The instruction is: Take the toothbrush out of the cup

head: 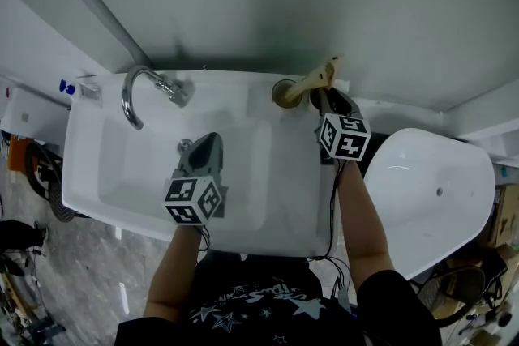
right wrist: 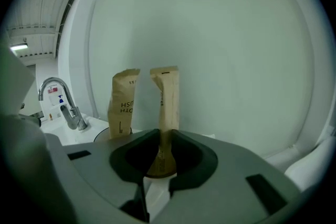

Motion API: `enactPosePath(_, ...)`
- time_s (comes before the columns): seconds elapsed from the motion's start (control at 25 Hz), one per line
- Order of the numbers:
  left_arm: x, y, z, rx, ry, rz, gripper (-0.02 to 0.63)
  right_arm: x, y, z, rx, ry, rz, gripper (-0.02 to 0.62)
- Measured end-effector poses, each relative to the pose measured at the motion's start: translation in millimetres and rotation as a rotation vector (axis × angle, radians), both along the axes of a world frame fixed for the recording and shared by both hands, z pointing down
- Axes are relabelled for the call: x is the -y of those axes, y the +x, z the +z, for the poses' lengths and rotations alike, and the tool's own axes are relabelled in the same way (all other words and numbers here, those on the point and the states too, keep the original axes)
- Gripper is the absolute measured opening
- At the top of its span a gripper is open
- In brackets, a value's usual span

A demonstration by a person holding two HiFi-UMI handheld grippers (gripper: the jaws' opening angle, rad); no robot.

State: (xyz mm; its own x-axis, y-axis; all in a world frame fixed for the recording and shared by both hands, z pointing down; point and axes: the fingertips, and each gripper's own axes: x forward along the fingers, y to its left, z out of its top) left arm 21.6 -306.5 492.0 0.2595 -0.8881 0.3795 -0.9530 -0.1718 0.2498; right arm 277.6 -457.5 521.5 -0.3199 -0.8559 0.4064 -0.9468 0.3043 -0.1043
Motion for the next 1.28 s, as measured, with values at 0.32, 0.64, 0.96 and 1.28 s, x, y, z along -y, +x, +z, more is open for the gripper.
enactPosePath(0.32, -4.0, 6.4, 4.4, -0.02, -0.013, 0.028, 0.021, -1.3, 6.9, -1.1, 0.011, -0.006, 0.029, 0.04)
enactPosePath(0.64, -8.7, 6.8, -0.3, -0.031, -0.003, 0.052, 0.021, -4.4, 9.4, -27.6, 0.042, 0.048, 0.062, 0.032)
enactPosePath(0.96, -17.4, 2.7, -12.6, -0.043, 0.023, 0.09, 0.021, -20.7, 13.6, -67.3, 0.066, 0.122, 0.112, 0.031)
enactPosePath(1.28, -35.9, 2.7, -17.2, -0.071, 0.027, 0.155, 0.021, -60.2, 12.4, -95.7, 0.053, 0.162, 0.153, 0.029)
